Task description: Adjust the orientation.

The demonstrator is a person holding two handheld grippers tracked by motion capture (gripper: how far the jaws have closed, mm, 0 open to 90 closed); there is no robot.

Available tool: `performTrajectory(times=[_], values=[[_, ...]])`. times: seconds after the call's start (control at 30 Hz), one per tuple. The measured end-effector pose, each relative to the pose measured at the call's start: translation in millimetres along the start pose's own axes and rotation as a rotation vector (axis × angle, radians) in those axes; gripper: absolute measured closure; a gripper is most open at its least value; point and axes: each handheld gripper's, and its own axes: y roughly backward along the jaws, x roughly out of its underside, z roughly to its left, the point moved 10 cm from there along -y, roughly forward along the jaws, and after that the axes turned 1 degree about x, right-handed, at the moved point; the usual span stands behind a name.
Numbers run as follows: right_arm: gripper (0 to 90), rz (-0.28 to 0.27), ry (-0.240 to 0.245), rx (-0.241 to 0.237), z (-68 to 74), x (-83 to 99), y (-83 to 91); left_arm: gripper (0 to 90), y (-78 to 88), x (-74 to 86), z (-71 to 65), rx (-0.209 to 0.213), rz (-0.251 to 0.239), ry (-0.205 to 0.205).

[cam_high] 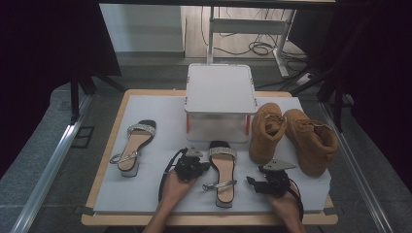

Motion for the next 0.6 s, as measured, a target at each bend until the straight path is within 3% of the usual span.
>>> performTrajectory(times=[0.1,0.17,0.27,0.6], values=[[32.7,0.000,0.000,0.000,0.0,0.0,0.0,89.6,-5.1,-4.1,11.5,-0.018,0.000,0.026],[32.7,-0.001,0.002,0.001,-0.2,-0.1,0.0,89.6,-8.8,-9.0,13.6,-0.032,0.005,0.019],[32.7,-0.001,0.001,0.000,-0.2,-0.1,0.0,89.7,-13.1,-14.0,10.9,-0.034,0.020,0.001],[32.7,0.000,-0.001,-0.001,0.0,0.0,0.0,89.7,-31.8,-27.2,-0.3,0.010,0.017,-0.006]])
